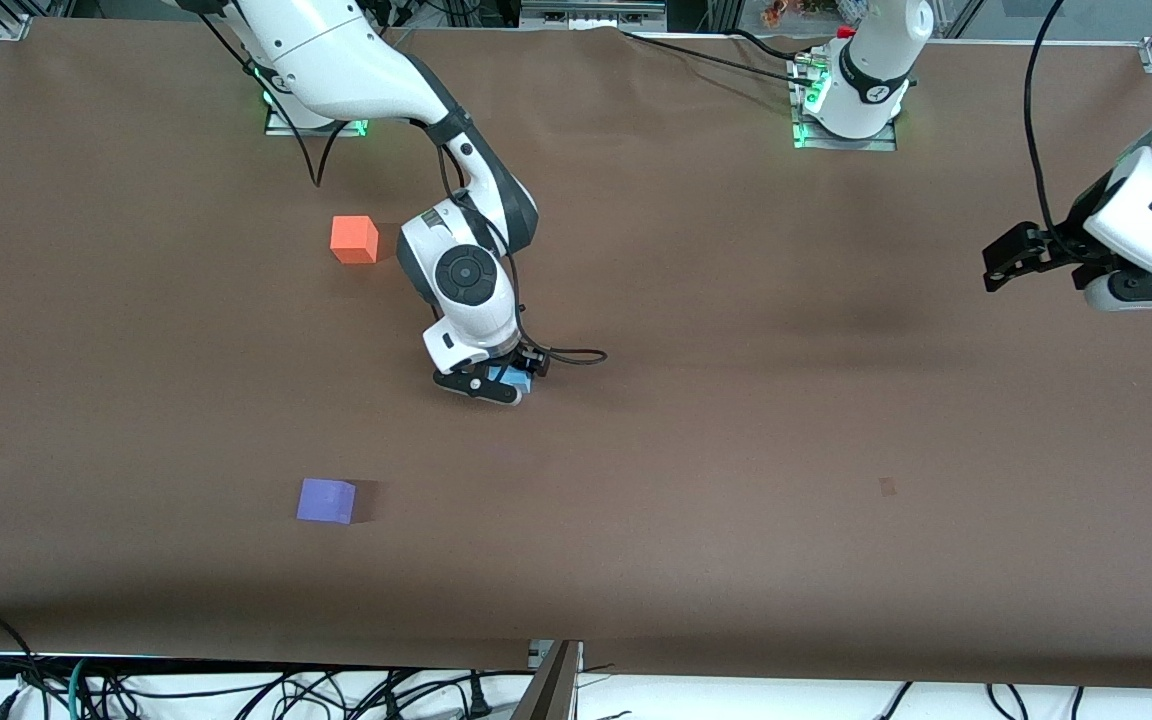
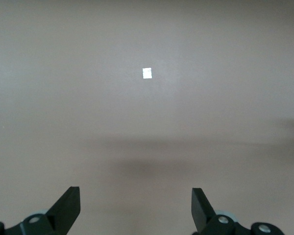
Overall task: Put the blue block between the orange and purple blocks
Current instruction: 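Carry the blue cube with the right gripper toward the orange cube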
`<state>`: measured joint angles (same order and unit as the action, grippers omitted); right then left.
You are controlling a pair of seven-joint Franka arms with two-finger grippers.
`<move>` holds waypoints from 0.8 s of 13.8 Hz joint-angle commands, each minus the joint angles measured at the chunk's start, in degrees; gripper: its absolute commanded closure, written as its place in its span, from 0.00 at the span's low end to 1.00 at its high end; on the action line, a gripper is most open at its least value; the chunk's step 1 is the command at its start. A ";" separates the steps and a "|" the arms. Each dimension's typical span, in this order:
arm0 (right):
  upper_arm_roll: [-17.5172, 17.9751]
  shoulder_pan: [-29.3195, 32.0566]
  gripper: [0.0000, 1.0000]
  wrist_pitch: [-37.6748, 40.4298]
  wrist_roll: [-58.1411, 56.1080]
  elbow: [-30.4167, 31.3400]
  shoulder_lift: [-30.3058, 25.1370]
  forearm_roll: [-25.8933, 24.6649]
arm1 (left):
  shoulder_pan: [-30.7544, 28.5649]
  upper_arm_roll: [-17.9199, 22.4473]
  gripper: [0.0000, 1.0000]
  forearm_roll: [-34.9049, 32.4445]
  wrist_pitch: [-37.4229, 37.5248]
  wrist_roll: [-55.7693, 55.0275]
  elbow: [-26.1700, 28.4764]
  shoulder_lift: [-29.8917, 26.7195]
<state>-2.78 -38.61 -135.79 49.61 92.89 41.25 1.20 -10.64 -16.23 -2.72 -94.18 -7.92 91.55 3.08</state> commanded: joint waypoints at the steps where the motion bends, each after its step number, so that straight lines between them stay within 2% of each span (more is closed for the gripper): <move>1: -0.74 0.29 0.85 -0.79 -1.08 -0.42 -0.82 -1.81 | 3.49 0.41 0.00 0.44 1.28 0.80 -1.30 0.97; 2: -1.78 1.25 0.86 0.25 -4.40 -0.69 -2.04 -1.99 | 6.39 1.81 0.00 0.26 1.28 0.28 -1.38 0.97; 4: -2.84 4.23 0.86 6.65 -13.26 -0.60 -5.29 -1.29 | 10.53 7.24 0.00 0.35 1.37 0.62 -1.20 0.79; 6: -2.85 8.45 0.86 9.74 -19.96 0.53 -7.75 -1.29 | 16.76 15.14 0.00 0.78 3.38 0.71 -1.73 0.88; 7: -2.94 10.56 0.86 10.71 -23.30 1.41 -8.81 -1.20 | 18.01 16.40 0.00 1.31 4.26 0.54 -2.08 0.88; 11: -2.94 16.80 0.85 11.60 -33.59 9.22 -12.94 -1.20 | 18.37 16.32 0.00 2.46 4.71 0.44 -3.40 1.32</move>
<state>-6.56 -23.40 -123.58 19.53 95.65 31.88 -0.08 6.45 -0.78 -1.05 -91.15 -7.99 90.66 3.59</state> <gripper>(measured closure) 0.405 0.000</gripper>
